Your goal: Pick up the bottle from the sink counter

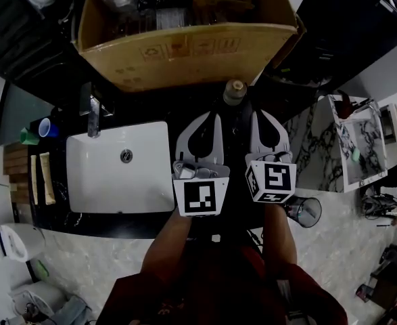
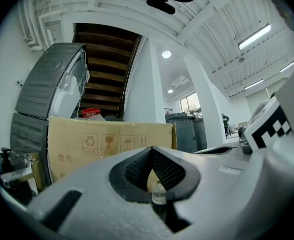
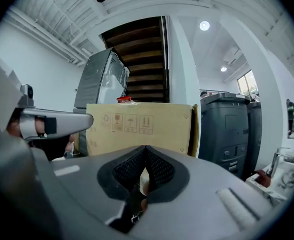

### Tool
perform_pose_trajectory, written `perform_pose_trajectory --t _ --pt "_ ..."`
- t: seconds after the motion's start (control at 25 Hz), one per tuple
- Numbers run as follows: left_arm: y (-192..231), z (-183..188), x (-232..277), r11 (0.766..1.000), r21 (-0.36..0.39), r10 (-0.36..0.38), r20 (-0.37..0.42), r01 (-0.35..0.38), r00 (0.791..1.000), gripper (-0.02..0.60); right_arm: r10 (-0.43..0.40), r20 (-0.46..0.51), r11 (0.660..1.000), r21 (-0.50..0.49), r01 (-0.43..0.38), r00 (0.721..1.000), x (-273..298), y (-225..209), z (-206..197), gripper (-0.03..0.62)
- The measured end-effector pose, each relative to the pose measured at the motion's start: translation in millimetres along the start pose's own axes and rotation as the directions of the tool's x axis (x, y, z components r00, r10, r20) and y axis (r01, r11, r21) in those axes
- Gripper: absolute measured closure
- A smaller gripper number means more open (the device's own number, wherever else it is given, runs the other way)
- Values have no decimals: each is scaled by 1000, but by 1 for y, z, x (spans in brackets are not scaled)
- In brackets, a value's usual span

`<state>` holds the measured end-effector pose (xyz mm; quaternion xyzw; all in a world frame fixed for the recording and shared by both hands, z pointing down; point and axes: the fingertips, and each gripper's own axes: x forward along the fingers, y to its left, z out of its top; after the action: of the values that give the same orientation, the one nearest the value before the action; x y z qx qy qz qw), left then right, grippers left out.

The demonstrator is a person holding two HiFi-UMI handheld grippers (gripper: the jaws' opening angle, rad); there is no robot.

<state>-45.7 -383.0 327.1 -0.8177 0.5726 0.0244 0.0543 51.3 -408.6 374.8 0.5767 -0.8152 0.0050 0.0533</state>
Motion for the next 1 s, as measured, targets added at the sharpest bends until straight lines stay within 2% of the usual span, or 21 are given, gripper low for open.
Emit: perform_pose_trajectory --t 0.32,0.48,0.68,0.8,1.0 --pt "0 -19 21 1000 -2 17 -20 -17 1000 580 20 -37 1000 24 -19 999 28 -11 -24 586" --pt "-4 -28 31 999 52 7 -46 -5 999 580 43 -58 998 48 -40 997 42 -16 -38 566" --pt "-7 -39 40 1000 6 28 -57 -28 998 580 74 -99 996 60 -68 992 55 -18 -57 529" --pt "-7 -44 44 999 44 23 -77 -20 997 580 89 -123 995 62 -82 988 63 -19 -67 505" --pt "-4 -53 50 999 13 45 -84 -44 995 579 113 -163 993 48 -107 980 79 -21 -79 442"
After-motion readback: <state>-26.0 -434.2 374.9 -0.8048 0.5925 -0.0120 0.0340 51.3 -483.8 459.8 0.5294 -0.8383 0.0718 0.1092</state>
